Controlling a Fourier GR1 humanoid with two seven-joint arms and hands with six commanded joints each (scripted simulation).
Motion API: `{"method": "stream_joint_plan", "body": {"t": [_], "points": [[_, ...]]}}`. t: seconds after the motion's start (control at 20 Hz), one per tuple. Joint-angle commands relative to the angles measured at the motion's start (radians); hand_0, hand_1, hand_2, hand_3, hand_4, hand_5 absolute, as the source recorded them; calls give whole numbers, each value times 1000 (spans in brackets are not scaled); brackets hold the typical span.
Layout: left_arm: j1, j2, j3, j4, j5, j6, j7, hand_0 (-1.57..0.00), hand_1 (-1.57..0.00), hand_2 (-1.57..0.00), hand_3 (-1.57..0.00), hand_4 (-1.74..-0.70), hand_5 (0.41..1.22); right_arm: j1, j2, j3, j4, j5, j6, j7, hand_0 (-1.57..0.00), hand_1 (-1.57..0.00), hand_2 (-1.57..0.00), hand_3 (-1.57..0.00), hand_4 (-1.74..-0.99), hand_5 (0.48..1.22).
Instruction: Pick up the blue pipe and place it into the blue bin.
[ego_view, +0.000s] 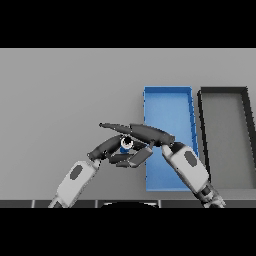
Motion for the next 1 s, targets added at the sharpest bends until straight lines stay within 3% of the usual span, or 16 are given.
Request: {"method": "stream_joint_plan", "body": {"t": [0.0,0.05,0.15,0.2,0.25,0.3,0.4,0.45,0.6,0.65,0.7,0.85,0.9,0.95], "points": [[-7,9,13,-3,11,-12,-6,-1571,-1567,-1571,-1395,-1717,1221,-18,9,2,20,7,8,-5,-54,-83,-115,-43,-1268,519],[3,14,3,-1,-28,-15,-60,-1496,-1393,-1367,-1150,-1630,1221,-38,19,6,32,4,12,3,-138,-166,-193,-106,-1308,523],[-27,27,-19,0,-137,20,13,-993,-895,-875,-736,-1587,1221,-50,33,21,58,20,33,1,-478,-500,-500,-375,-1390,538],[-22,20,-16,-9,-145,30,9,-879,-828,-796,-667,-1611,1221,-49,35,24,56,9,42,-11,-697,-714,-714,-562,-1453,551],[-19,24,-8,-10,-138,22,-6,-895,-867,-845,-656,-1637,1221,-51,38,26,60,-6,45,-9,-872,-886,-886,-701,-1503,573],[0,11,0,-11,-116,21,-25,-1030,-1008,-990,-623,-1658,1192,-50,47,29,57,-38,41,11,-1012,-1023,-1023,-828,-1541,604],[7,-22,15,-11,-69,10,-35,-1225,-1211,-1199,-525,-1688,1203,-43,50,27,49,-71,24,38,-1213,-1220,-1220,-1096,-1492,706],[21,-38,11,-13,-52,8,-44,-1294,-1283,-1274,-533,-1698,1206,-47,59,22,48,-72,14,37,-1285,-1290,-1290,-1191,-1475,809],[12,-28,21,-2,-57,2,-70,-1429,-1423,-1419,-588,-1719,1214,-32,69,24,31,-6,12,0,-1424,-1427,-1427,-1376,-1456,1010],[10,-26,20,-9,-61,4,-46,-1458,-1453,-1449,-591,-1724,1215,-18,70,27,34,25,26,-54,-1454,-1456,-1456,-1415,-1459,1052],[8,-18,21,-8,-67,4,-52,-1480,-1454,-1474,-550,-1727,1216,-22,78,25,39,47,35,-72,-1477,-1479,-1479,-1446,-1465,1086],[-3,-13,11,7,-85,0,-75,-1499,-1356,-1521,-505,-1734,1219,17,95,19,7,35,60,-34,-1523,-1524,-1524,-1507,-1473,1152],[-7,-5,10,0,-84,-12,-76,-1426,-1220,-1350,-531,-1637,1219,19,102,6,10,17,67,-43,-1533,-1533,-1533,-1520,-1474,1166],[-13,-3,5,1,-94,-19,-72,-1407,-1190,-1242,-518,-1544,1219,13,113,1,12,20,62,-32,-1540,-1541,-1541,-1530,-1477,1177]]}}
